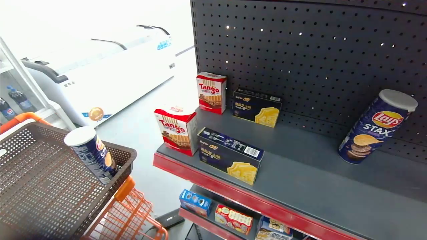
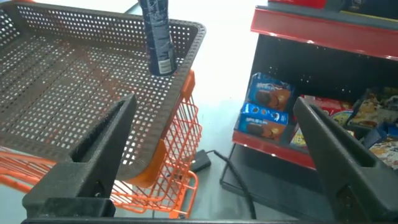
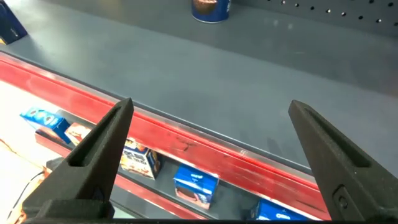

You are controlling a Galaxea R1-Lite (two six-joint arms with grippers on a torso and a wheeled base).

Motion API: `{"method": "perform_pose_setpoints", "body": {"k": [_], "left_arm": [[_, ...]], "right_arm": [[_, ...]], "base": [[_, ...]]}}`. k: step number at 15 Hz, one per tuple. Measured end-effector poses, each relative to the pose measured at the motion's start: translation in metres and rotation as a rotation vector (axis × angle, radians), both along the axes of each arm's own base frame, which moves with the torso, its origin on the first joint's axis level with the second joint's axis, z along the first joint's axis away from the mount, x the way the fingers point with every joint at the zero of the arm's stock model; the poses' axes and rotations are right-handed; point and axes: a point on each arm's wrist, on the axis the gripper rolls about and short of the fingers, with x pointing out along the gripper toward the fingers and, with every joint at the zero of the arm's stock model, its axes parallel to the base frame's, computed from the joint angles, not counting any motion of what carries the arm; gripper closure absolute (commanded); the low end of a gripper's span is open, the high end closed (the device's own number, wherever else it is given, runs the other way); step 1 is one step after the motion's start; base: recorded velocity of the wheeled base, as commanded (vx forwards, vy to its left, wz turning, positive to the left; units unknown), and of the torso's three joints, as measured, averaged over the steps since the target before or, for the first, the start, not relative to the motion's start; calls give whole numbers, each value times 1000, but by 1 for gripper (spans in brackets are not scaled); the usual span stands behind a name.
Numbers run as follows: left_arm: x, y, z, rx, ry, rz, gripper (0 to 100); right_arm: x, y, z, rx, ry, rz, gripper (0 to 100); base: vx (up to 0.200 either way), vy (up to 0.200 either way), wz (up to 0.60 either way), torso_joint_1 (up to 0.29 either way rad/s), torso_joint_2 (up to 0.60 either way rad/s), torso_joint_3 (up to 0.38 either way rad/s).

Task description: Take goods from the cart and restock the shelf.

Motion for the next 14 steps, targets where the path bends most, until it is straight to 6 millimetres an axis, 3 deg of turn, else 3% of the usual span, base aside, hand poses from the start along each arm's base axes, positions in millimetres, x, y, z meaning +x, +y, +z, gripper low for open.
{"method": "perform_pose_setpoints", "body": {"k": [8,11,14], "left_arm": [[-1,1,5,4,-15,37,0],[-5,2,31,7,-12,82,0],[11,2,61,13,108,101,0]], "right_arm": [[0,0,0,0,0,0,0],[0,0,0,0,0,1,0],[0,0,0,0,0,0,0]], "base": [[0,0,0,0,0,0],[0,0,0,0,0,0],[0,0,0,0,0,0]]}}
